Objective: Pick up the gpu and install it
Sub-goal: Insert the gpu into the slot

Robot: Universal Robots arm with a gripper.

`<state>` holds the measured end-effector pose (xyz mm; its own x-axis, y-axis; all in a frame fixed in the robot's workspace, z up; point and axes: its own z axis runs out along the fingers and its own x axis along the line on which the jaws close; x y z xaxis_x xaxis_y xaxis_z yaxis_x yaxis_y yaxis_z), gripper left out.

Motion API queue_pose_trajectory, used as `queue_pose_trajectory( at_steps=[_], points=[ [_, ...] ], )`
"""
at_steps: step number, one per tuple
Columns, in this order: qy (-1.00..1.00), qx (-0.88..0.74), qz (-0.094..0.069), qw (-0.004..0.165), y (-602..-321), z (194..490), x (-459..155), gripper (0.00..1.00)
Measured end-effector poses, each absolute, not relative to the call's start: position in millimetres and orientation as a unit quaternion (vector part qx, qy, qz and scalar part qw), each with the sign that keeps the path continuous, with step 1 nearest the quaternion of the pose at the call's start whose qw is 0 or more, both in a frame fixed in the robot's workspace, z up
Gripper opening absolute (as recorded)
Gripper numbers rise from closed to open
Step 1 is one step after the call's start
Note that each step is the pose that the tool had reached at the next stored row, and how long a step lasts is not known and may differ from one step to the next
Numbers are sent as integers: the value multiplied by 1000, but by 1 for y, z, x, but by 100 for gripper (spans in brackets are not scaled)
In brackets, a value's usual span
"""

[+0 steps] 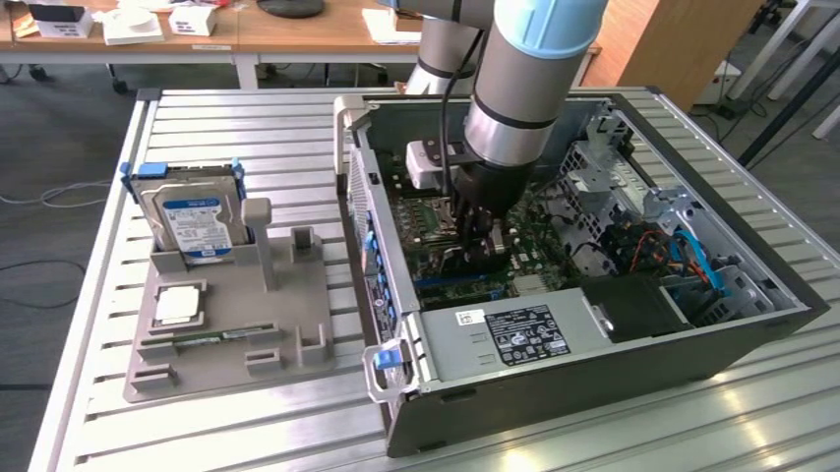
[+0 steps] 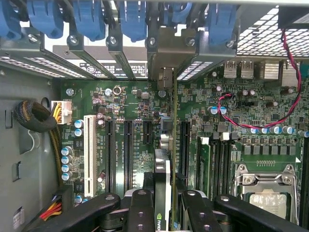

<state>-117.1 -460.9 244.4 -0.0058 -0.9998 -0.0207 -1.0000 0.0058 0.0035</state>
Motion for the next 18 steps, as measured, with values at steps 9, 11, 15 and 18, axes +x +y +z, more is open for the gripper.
queue_pose_trajectory(
  at_steps=[9, 11, 15, 18],
  points=[
    [709, -705, 9, 6, -461, 244, -117, 27],
    [709, -705, 9, 6, -461, 244, -117, 27],
    [709, -705, 9, 7, -461, 243, -117, 28],
    [709, -705, 9, 6, -461, 244, -117, 34]
  ],
)
